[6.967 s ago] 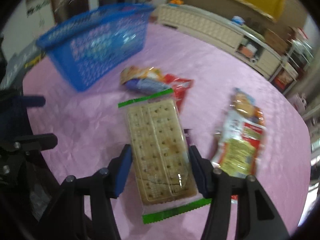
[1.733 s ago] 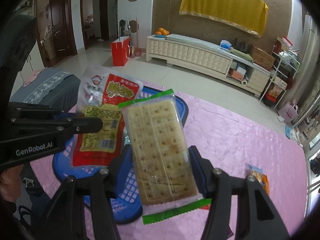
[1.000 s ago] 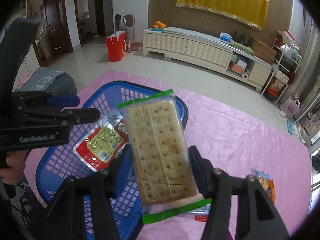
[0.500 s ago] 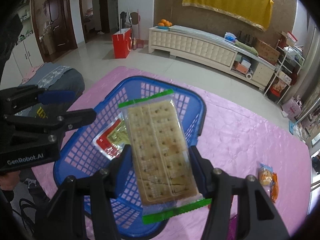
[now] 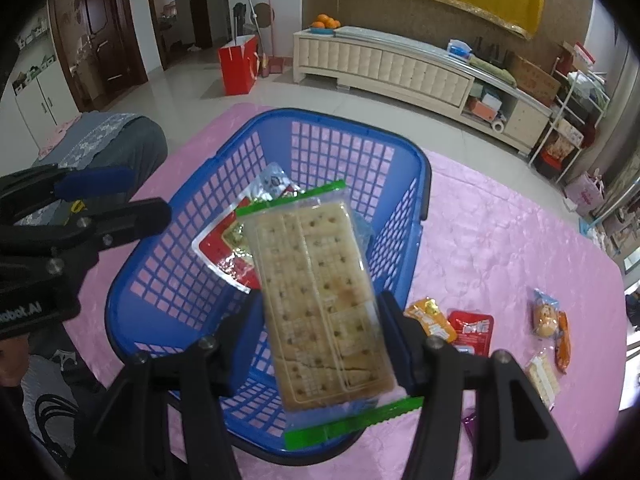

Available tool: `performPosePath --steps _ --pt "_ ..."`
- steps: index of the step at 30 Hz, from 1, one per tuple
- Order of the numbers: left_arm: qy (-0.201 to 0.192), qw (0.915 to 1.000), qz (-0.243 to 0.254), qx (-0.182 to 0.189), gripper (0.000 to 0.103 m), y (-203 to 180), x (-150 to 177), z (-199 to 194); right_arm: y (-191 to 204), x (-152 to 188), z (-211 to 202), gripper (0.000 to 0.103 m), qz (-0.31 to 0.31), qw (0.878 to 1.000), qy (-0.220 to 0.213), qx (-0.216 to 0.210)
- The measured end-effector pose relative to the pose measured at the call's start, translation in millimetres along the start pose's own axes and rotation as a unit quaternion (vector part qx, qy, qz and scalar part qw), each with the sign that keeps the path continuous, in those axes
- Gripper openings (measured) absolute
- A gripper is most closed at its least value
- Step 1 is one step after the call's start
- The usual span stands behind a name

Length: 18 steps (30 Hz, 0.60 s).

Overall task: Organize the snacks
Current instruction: 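Open both tools to drop the cracker pack and red-silver bag into the basket, then withdraw both tools from the basket toward the remaining snacks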

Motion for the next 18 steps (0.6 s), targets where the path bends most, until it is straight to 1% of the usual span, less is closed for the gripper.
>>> performPosePath --steps 1,2,3,5,6,8,14,18 --pt "-0.001 1.0 0.0 0.002 0.055 -1.4 1.0 -2.2 1.2 0.6 -0.1 0.063 0.0 1.0 0.001 -0.004" --pt "-0.002 1.0 0.001 0.003 0.055 -2.8 2.2 -4.3 1.4 0.7 -1.2 0.067 0.002 1.0 0.001 -0.006" --pt "-0.002 1.0 0.002 0.002 0.055 -2.8 3.9 -5.8 0.9 0.5 -2.9 0.077 0.002 1.0 -0.001 -0.005" --pt "-0.004 1.0 0.008 -0.002 0.055 -5.7 6.8 -10.1 -1.6 -0.3 -8.0 0.087 0.002 1.0 -0.007 0.007" --pt "-0.004 0.9999 0.01 -0.003 0.055 -6.3 7.2 -12.2 -3.4 -1.7 -12.5 0.087 0.004 1.0 -0.015 0.012" --pt "-0.008 0.9999 0.01 -0.004 0.064 -10.6 8.6 -18.0 -7.0 -4.2 -23.2 0.087 0.007 1.0 -0.025 0.017" --pt "-0.02 0.9996 0.015 0.01 0.064 -36.1 8.6 -38.0 -19.9 -4.2 -59.0 0.087 0.011 0.998 -0.05 0.022" --pt "-0.027 0.9991 0.025 0.019 0.065 -62.0 7.5 -49.1 -34.5 0.2 -86.5 0.087 0.019 0.997 -0.066 0.028"
Point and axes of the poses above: each gripper's, at about its wrist camera, not at the fingertips, and z roughly the way its jaws point, y to its left, x to its underside, the point moved 10 cm from there along z, roughly the way its jaws point, and after that the axes turned 6 degrees about -y, right-handed, at the moved point
